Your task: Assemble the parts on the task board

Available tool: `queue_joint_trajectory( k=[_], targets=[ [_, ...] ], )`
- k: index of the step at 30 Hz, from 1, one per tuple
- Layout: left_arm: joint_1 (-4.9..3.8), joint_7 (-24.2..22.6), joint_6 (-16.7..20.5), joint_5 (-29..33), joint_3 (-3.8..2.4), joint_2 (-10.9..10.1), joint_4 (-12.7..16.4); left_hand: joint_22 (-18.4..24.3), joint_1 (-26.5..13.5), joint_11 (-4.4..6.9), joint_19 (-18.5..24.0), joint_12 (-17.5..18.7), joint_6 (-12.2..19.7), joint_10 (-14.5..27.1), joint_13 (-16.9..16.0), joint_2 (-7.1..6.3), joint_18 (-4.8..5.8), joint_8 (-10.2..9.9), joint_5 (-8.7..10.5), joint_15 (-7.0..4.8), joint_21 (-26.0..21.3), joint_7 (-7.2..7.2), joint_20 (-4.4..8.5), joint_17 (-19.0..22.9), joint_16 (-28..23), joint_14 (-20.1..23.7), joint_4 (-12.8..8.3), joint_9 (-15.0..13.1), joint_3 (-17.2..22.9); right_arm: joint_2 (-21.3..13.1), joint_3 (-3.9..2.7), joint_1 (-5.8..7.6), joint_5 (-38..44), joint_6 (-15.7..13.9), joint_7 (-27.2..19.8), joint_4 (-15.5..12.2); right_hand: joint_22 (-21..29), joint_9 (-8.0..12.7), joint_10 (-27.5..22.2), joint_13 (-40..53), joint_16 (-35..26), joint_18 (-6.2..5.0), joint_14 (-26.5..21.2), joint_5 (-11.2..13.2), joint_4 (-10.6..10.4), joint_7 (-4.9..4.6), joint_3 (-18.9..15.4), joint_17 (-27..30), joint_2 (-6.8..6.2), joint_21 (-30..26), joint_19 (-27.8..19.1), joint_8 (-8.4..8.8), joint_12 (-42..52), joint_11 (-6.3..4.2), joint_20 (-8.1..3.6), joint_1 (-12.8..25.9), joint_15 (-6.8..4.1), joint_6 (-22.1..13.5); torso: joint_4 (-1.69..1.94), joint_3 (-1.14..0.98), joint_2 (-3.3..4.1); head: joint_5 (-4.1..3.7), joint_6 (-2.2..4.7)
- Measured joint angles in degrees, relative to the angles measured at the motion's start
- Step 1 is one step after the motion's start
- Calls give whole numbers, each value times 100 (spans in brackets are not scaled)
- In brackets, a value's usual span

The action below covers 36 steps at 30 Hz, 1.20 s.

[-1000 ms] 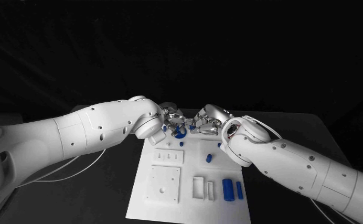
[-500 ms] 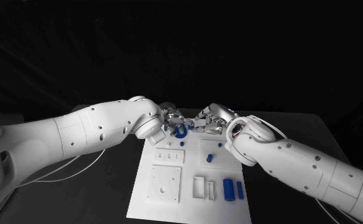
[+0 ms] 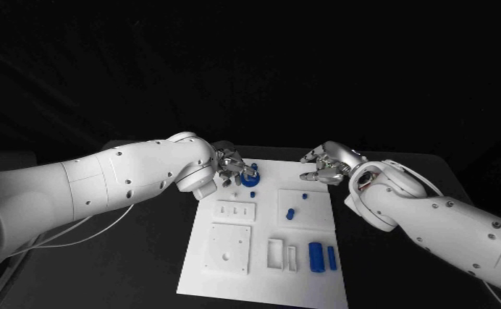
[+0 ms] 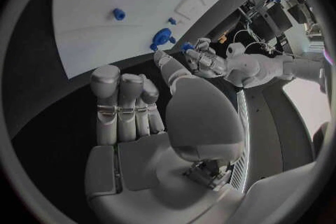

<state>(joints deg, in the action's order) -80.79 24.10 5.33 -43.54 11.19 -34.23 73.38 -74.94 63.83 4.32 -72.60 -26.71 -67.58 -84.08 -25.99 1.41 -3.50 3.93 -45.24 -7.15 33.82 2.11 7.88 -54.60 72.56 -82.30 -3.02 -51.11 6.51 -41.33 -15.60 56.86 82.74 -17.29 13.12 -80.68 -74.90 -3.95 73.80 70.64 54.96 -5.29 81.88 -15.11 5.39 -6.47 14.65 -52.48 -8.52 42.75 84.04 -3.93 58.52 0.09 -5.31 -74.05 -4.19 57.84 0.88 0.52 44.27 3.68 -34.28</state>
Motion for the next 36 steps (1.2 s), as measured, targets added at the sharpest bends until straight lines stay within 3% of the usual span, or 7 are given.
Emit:
queue_joint_trajectory(
  k=[7, 13, 19, 23, 36],
  targets=[
    [67, 160, 41, -464, 84, -138, 203, 1, 1, -2, 0, 0, 0, 0, -5, 1, 1, -22, 1, 1, 0, 0, 0, -19, 0, 0, 0, -5, 0, -64, -354, 30, -335, -136, -60, 155, 0, 0, -9, -13, -5, 1, 0, -175, -41, 22, 103, -16, 15, -16, 0, 0, 0, -9, 0, 190, 0, 26, -19, -30, -43, 47, -111],
    [206, 287, 144, -763, 134, -262, 357, 1, 1, -12, -21, 0, -30, -9, -13, 1, 1, -43, -20, 21, 0, 30, -21, -20, 22, -21, -1, -83, 0, 66, -519, 274, -639, -313, -68, 464, -5, 0, -9, -13, -5, 1, 0, -265, -40, -5, 136, -39, 15, -16, 0, 0, 0, -9, 0, 189, 0, 53, -23, -53, -91, 59, -241],
    [353, 364, 223, -924, 212, -330, 462, 1, 1, -21, -20, 0, -31, -18, -13, 1, 2, -45, -25, 21, 0, 31, -21, -1, 22, -21, -17, -87, -15, 256, -586, 547, -748, -420, -61, 671, -4, -1, -8, -13, -5, 2, 0, -265, -40, 14, 136, -39, 15, -16, 0, 0, 0, -9, 0, 189, 0, 72, -16, -78, -140, 59, -355],
    [416, 394, 253, -1024, 233, -351, 513, 2, 1, -21, -20, 0, -31, -18, -13, 1, 3, -62, -25, 22, 0, 31, -21, 0, 22, -21, -17, -90, -15, 325, -596, 627, -774, -456, -51, 800, -4, -1, -8, -12, -5, 3, 0, -265, -40, 14, 135, -39, 15, -16, 0, 0, 0, -9, -1, 189, 0, 72, -1, -76, -171, 54, -416],
    [596, 434, 292, -1344, 261, -406, 564, 2, 0, -23, -20, 0, -31, -18, -12, 0, 3, -32, -45, 22, 0, 31, -21, 16, 22, -21, -33, -122, -31, 430, -600, 672, -797, -529, -32, 1051, -3, -1, -8, -28, -5, 5, 0, -309, -24, 15, 152, -44, -8, -16, 0, 0, 0, -9, -1, 212, 0, 72, 12, -65, -196, 102, -505]
  ],
)
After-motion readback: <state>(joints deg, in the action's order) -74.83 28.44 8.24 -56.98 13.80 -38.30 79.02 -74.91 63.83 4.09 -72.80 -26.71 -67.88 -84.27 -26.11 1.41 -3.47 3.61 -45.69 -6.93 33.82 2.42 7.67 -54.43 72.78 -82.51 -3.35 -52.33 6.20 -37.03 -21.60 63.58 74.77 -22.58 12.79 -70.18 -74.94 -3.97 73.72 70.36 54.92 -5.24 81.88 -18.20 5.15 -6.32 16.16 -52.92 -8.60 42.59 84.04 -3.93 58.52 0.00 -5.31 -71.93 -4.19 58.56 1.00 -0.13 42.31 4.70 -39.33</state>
